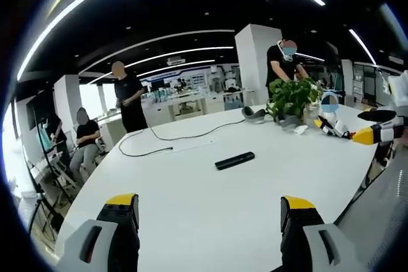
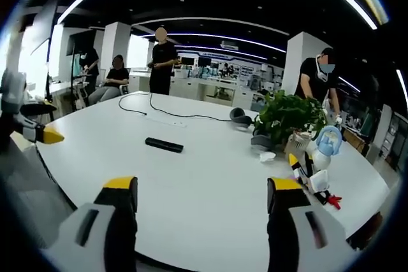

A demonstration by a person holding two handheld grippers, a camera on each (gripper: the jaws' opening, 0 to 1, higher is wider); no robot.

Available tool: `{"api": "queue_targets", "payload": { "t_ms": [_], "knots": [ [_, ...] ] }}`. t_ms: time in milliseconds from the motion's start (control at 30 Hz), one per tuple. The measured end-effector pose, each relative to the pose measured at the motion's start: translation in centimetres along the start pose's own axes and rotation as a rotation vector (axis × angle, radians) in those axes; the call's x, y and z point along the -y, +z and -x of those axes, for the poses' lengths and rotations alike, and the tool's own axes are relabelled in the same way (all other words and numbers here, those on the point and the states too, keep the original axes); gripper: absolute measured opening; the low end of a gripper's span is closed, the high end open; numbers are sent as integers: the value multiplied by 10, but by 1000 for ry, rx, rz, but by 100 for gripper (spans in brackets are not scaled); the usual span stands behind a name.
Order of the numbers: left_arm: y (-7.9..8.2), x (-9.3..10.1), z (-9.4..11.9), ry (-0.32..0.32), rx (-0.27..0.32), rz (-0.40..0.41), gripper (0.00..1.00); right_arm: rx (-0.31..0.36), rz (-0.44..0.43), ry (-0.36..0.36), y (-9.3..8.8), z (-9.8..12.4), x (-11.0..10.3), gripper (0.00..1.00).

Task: Press the specified remote control buttons in sequence, fully releasing each button before pressing the next.

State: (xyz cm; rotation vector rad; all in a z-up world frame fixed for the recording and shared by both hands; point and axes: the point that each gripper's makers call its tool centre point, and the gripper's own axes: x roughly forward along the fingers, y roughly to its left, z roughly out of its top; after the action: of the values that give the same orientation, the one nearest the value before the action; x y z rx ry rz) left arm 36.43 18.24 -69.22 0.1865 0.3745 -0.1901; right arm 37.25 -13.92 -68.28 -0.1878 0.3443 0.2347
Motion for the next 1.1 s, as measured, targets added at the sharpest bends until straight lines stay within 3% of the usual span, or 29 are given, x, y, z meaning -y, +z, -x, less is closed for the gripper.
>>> {"api": "queue_targets", "payload": {
  "t_ms": [200, 367, 567, 1100],
  "knots": [
    [18, -1, -9, -28, 8, 10, 97, 0, -13, 3, 0, 0, 1, 85],
    [36, -5, -26, -62, 19, -42, 97, -7, -17, 5, -2, -1, 1, 83],
    [47, -6, -48, -116, 6, -37, 97, -22, -17, 23, -4, -2, -2, 79],
    [78, 10, -113, -297, -28, -182, 93, -58, -11, 24, -10, -4, -3, 74]
  ]
}}
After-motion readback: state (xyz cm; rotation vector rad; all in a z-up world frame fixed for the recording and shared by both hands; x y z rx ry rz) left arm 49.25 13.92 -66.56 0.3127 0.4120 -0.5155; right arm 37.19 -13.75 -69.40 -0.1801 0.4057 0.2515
